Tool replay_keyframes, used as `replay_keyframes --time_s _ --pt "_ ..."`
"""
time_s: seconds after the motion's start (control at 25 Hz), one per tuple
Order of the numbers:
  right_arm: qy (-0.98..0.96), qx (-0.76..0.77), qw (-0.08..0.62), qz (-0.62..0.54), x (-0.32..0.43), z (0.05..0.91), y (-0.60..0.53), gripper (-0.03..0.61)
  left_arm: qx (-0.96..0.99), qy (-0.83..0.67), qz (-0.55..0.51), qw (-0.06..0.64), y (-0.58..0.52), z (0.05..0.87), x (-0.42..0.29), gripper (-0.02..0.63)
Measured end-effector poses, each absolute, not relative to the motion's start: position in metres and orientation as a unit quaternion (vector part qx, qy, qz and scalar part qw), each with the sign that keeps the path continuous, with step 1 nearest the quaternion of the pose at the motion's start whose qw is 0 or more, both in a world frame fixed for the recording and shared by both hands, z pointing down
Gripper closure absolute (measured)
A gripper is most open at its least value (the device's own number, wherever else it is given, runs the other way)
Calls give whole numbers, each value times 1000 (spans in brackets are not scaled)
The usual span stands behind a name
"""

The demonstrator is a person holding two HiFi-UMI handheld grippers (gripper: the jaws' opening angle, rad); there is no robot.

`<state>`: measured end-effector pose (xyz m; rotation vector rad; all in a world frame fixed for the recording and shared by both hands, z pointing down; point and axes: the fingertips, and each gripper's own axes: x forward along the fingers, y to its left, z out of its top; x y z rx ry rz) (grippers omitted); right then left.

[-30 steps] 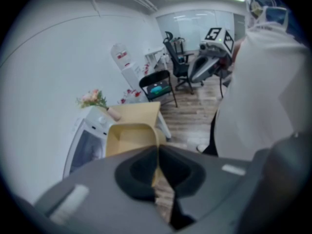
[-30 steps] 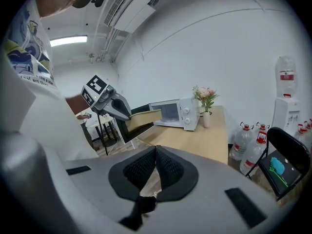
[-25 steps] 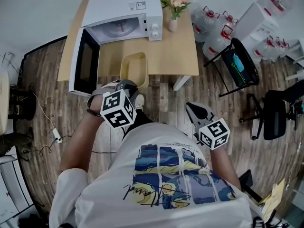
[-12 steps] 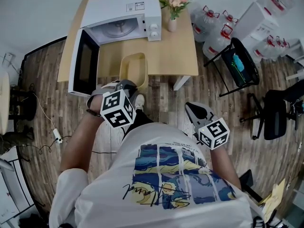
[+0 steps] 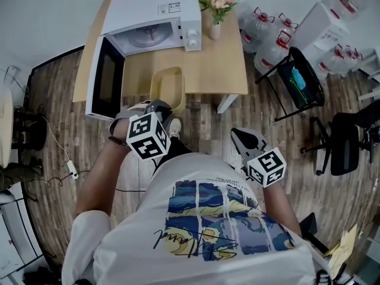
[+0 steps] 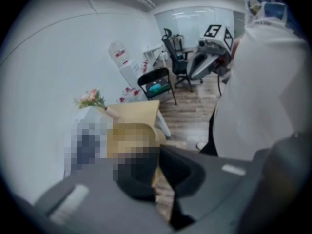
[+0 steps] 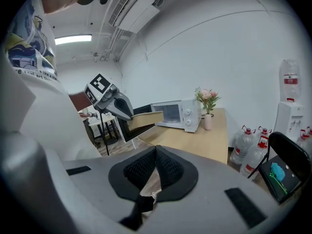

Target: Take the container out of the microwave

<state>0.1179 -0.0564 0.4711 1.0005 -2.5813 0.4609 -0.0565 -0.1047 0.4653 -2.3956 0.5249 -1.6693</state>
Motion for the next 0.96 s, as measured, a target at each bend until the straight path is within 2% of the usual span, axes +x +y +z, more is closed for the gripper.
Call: replay_keyframes --time_s 0.96 --pt "-907 349 173 158 129 475 -47 572 -799 175 -568 90 -101 468 -48 597"
